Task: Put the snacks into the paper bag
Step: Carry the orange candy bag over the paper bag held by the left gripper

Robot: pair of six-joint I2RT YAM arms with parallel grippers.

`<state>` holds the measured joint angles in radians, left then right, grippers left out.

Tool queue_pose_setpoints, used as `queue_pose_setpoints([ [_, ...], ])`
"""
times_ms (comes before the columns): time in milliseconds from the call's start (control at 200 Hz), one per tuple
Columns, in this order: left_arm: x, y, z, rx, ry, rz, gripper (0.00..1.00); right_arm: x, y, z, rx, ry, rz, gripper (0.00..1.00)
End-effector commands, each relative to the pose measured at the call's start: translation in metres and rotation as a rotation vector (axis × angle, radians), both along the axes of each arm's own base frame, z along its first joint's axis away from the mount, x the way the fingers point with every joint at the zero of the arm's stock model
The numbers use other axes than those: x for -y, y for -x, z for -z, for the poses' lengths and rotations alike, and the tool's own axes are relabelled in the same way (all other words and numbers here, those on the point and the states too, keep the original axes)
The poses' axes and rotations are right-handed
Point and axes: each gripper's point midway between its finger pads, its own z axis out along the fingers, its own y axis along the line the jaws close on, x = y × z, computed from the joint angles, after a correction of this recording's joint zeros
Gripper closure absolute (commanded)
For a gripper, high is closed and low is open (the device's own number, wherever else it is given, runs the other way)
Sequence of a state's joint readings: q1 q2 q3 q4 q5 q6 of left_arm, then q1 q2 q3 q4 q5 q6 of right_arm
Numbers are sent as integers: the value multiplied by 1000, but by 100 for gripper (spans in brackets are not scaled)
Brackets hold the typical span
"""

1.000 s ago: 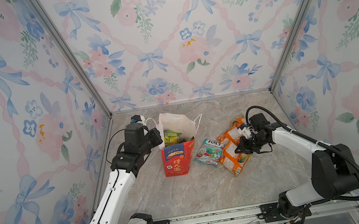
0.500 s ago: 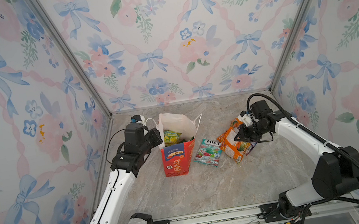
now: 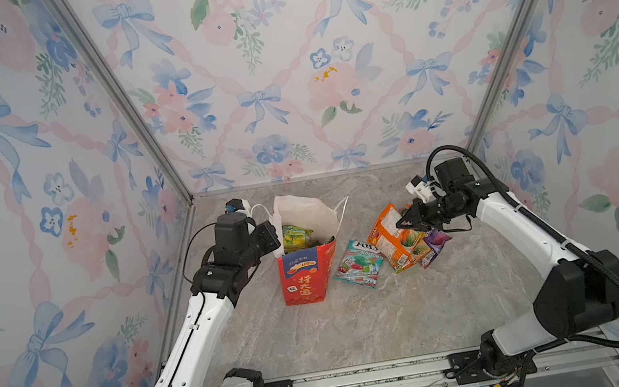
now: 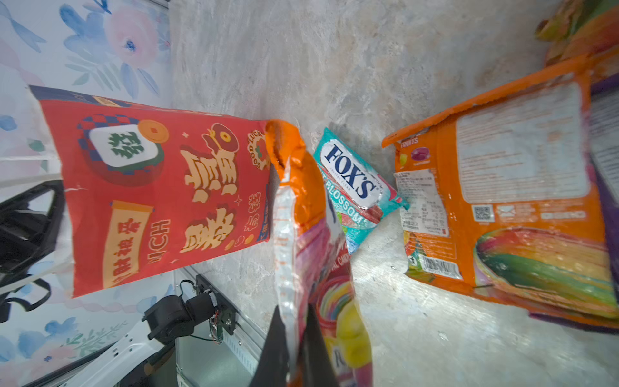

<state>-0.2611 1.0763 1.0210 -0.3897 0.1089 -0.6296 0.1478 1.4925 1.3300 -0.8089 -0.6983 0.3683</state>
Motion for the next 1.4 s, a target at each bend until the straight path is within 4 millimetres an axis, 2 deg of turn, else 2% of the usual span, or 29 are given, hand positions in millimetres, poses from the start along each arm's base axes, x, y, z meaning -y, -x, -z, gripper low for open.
queue_pose_setpoints([
  [0, -1, 3, 1, 5, -6, -1, 100, -7, -5, -50, 65, -160, -8, 100],
  [125, -1, 3, 0, 6, -6, 0, 100, -6, -12, -82, 112, -251, 6, 100],
  [305, -1, 3, -1, 7, -5, 2, 100, -7, -18, -143, 226, -325, 2, 100],
  [515, -1, 2, 1, 3, -5, 5, 100, -14, -11, -222, 402, -371, -18, 100],
  [690, -1, 2, 1, 3, -8, 5, 100, -22, -3, -274, 507, -455, -38, 100],
  [845, -1, 1, 2, 0, -7, 7, 100, -44, 7, -313, 557, -601, -111, 100],
  [925, 0, 2, 3, -1, -6, 9, 100, -63, 12, -322, 557, -643, -152, 100],
  [1035, -1, 2, 2, 2, -8, 7, 100, -94, 16, -321, 548, -640, -201, 100],
  [1210, 0, 2, 0, 5, -3, 13, 100, -138, 11, -294, 523, -547, -220, 100],
  [1395, 0, 3, -3, 13, -1, 15, 100, -169, 6, -272, 498, -484, -213, 100],
])
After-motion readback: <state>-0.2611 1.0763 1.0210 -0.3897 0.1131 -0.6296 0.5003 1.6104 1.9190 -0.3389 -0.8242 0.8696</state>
